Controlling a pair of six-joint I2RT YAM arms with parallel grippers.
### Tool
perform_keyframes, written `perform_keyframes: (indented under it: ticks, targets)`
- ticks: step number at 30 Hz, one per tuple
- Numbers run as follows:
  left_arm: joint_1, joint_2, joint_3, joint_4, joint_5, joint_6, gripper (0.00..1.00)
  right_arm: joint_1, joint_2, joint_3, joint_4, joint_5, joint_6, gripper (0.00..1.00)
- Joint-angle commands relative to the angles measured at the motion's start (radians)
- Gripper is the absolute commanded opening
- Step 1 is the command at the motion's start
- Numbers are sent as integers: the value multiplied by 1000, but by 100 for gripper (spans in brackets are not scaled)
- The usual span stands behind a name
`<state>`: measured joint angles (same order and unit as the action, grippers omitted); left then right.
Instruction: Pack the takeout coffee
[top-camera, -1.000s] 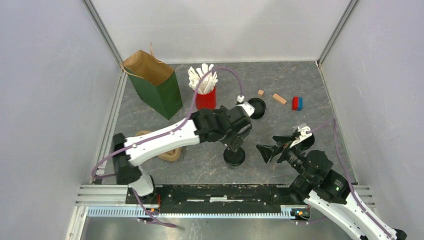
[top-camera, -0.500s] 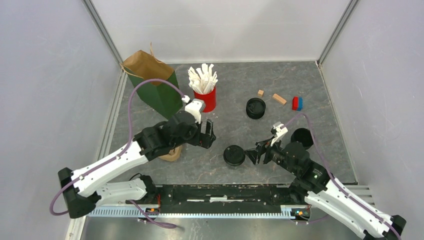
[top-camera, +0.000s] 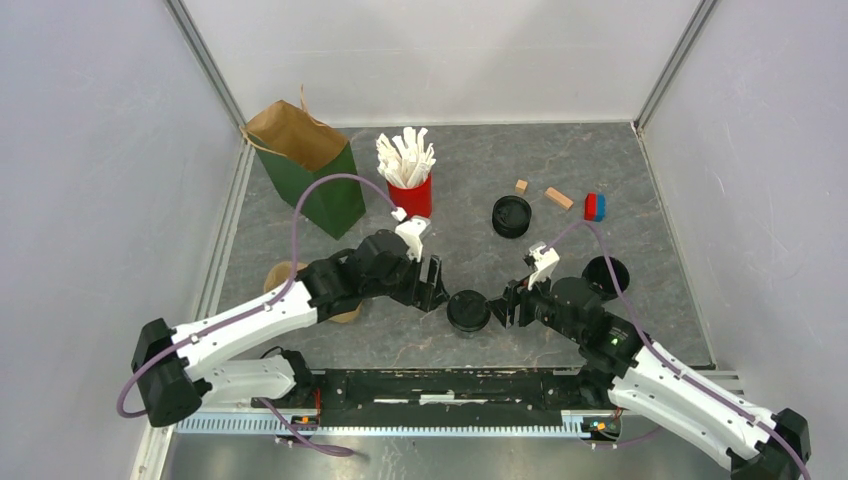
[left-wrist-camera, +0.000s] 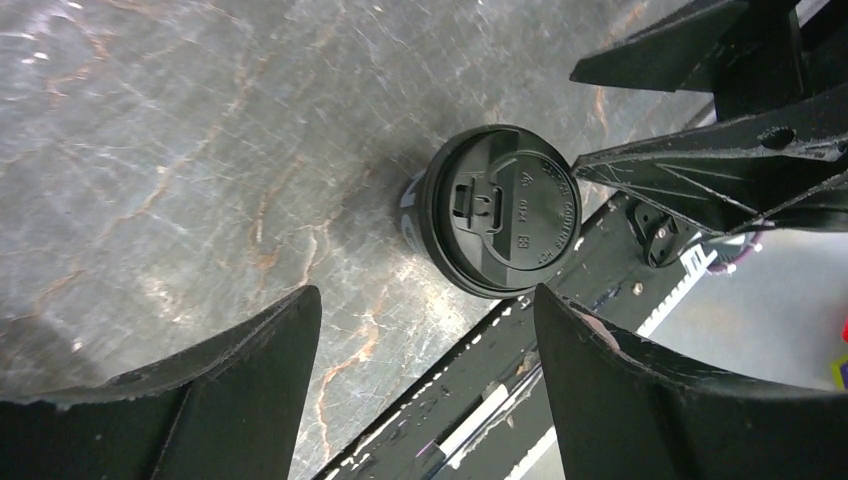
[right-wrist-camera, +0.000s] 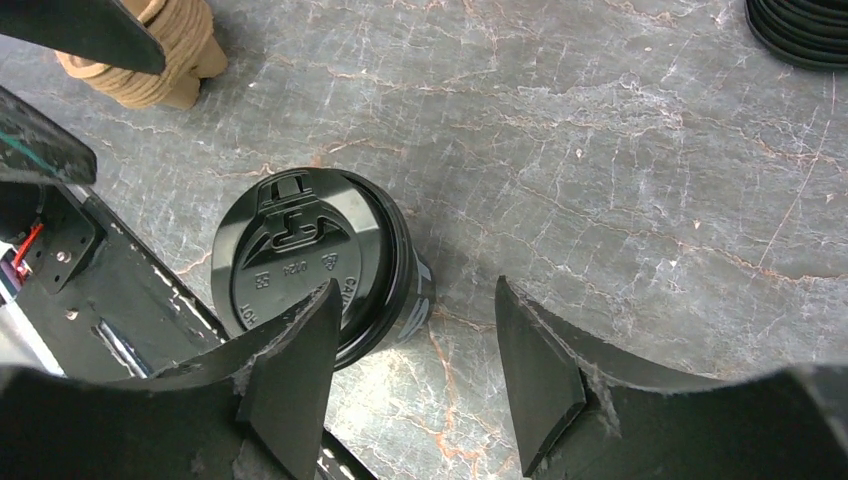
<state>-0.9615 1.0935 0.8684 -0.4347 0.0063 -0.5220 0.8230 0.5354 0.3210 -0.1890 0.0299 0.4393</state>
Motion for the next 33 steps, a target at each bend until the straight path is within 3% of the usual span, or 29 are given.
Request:
perform_keyframes:
  ticks: [1,17,33]
  targets:
    - [-2,37,-22,102,121,-1,84,5,28,18,27,5,-21,63]
    - [-1,124,-64,185,146,19,78,3,67,43,65,-86,-15,59]
    - [-1,94,-95,206,132,6,76,4,83,112,48,-98,-17,56]
